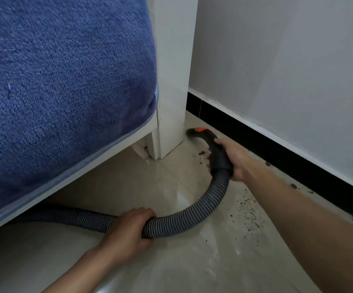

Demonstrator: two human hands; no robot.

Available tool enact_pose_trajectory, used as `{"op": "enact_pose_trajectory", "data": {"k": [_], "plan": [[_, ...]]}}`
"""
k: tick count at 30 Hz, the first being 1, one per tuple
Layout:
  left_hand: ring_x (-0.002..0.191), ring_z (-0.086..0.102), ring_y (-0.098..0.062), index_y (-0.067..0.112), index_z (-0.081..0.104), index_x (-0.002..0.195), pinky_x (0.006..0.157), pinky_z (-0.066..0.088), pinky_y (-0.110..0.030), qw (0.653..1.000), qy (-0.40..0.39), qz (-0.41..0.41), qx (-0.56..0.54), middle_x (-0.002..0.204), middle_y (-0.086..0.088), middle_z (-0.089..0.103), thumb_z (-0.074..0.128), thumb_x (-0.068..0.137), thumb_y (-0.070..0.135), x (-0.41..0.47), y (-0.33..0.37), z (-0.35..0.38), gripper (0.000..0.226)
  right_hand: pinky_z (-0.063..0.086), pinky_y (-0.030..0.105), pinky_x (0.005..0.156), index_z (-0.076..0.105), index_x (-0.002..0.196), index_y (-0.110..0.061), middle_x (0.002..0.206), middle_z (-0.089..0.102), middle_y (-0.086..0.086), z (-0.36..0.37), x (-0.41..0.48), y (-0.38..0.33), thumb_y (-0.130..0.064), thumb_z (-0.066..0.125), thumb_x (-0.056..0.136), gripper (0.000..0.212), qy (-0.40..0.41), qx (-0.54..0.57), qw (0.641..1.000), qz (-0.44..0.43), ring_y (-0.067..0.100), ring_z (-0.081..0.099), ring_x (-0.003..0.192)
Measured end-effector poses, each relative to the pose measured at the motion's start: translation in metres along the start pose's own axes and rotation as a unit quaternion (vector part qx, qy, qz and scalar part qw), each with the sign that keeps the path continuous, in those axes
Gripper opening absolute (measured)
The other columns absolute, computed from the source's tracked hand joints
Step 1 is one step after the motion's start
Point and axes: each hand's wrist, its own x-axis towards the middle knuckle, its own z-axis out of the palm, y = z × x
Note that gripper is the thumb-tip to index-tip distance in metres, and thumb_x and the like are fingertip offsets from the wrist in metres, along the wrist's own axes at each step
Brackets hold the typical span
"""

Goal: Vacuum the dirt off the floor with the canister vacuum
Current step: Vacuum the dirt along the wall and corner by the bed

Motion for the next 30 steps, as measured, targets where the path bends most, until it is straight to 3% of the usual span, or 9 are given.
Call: {"op": "enact_pose_trajectory", "data": {"k": [6, 10, 14, 17, 19, 21, 23, 26, 30], "plan": [[0.064, 0.058, -0.006, 0.033, 0.054, 0.076, 0.055, 0.034, -0.012, 0.993, -0.063, 0.047, 0.090, 0.070, 0.017, 0.054, 0.066, 0.043, 0.032, -0.035, -0.027, 0.015, 0.035, 0.058, 0.037, 0.057, 0.052, 0.106, -0.011, 0.079, 0.067, 0.017, 0.017, -0.068, 0.067, -0.031, 0.054, 0.100, 0.021, 0.085, -0.006, 0.995, -0.050, 0.028, 0.064, 0.060], [0.065, 0.047, 0.008, 0.041, 0.053, 0.070, 0.059, 0.029, -0.007, 0.990, -0.078, 0.030, 0.112, 0.067, 0.026, 0.048, 0.048, 0.043, 0.048, -0.066, -0.038, 0.018, 0.028, 0.058, 0.040, 0.066, 0.055, 0.102, -0.014, 0.085, 0.065, 0.017, 0.061, -0.084, 0.103, -0.028, 0.055, 0.100, 0.015, 0.109, -0.003, 0.988, -0.111, 0.028, 0.064, 0.068], [0.064, 0.047, 0.006, 0.042, 0.035, 0.072, 0.067, 0.029, -0.013, 0.990, -0.061, 0.008, 0.125, 0.054, 0.025, 0.040, 0.056, 0.052, 0.045, -0.097, -0.078, 0.041, 0.029, 0.057, 0.033, 0.060, 0.058, 0.112, -0.004, 0.077, 0.066, 0.012, 0.087, -0.090, 0.122, -0.017, 0.063, 0.093, 0.024, 0.000, 0.137, 0.990, 0.011, 0.025, 0.064, 0.066], [0.089, 0.052, -0.017, 0.033, 0.046, 0.081, 0.070, 0.042, -0.021, 0.988, -0.051, -0.029, 0.146, 0.081, 0.009, 0.049, 0.055, 0.061, 0.037, -0.109, -0.087, 0.029, 0.022, 0.056, 0.030, 0.058, 0.057, 0.117, -0.003, 0.072, 0.066, 0.008, 0.092, -0.088, 0.137, -0.012, 0.064, 0.089, 0.030, -0.015, 0.141, 0.990, 0.028, 0.024, 0.065, 0.067], [0.090, 0.046, -0.011, 0.037, 0.047, 0.094, 0.068, 0.053, -0.025, 0.988, -0.053, -0.051, 0.132, 0.096, 0.005, 0.057, 0.070, 0.029, 0.047, -0.106, -0.072, 0.017, 0.069, 0.054, 0.028, 0.054, 0.056, 0.112, -0.005, 0.066, 0.062, 0.006, 0.092, -0.087, 0.141, -0.011, 0.063, 0.090, 0.024, 0.020, 0.125, 0.992, 0.002, 0.022, 0.062, 0.060], [0.093, 0.047, -0.013, 0.035, 0.047, 0.097, 0.094, 0.041, -0.029, 0.990, -0.031, -0.053, 0.125, 0.094, -0.001, 0.067, 0.078, 0.007, 0.035, -0.099, -0.070, 0.018, 0.096, 0.052, 0.027, 0.051, 0.056, 0.110, -0.004, 0.063, 0.060, 0.005, 0.088, -0.083, 0.141, -0.009, 0.061, 0.091, 0.020, 0.050, 0.125, 0.991, -0.013, 0.019, 0.059, 0.054], [0.092, 0.057, -0.016, 0.035, 0.049, 0.094, 0.100, 0.027, -0.030, 0.989, -0.045, -0.052, 0.133, 0.090, 0.000, 0.069, 0.080, 0.003, 0.031, -0.088, -0.065, 0.025, 0.096, 0.053, 0.027, 0.052, 0.056, 0.109, -0.004, 0.063, 0.060, 0.005, 0.079, -0.077, 0.136, -0.009, 0.061, 0.091, 0.019, 0.074, 0.116, 0.990, -0.030, 0.019, 0.059, 0.054], [0.075, 0.068, -0.014, 0.037, 0.058, 0.081, 0.085, 0.044, -0.032, 0.984, -0.065, -0.027, 0.162, 0.086, 0.006, 0.067, 0.080, 0.006, 0.037, -0.074, -0.051, 0.026, 0.078, 0.053, 0.027, 0.052, 0.056, 0.103, -0.005, 0.063, 0.060, 0.006, 0.063, -0.068, 0.130, -0.008, 0.061, 0.090, 0.014, 0.077, 0.104, 0.991, -0.045, 0.020, 0.059, 0.055], [0.071, 0.071, -0.017, 0.033, 0.059, 0.074, 0.071, 0.057, -0.036, 0.973, -0.089, -0.048, 0.206, 0.089, -0.005, 0.073, 0.077, 0.003, 0.040, -0.067, -0.041, 0.033, 0.074, 0.053, 0.029, 0.053, 0.055, 0.102, -0.006, 0.062, 0.059, 0.005, 0.058, -0.060, 0.126, -0.009, 0.061, 0.090, 0.014, 0.049, 0.082, 0.995, -0.044, 0.021, 0.060, 0.055]]}}
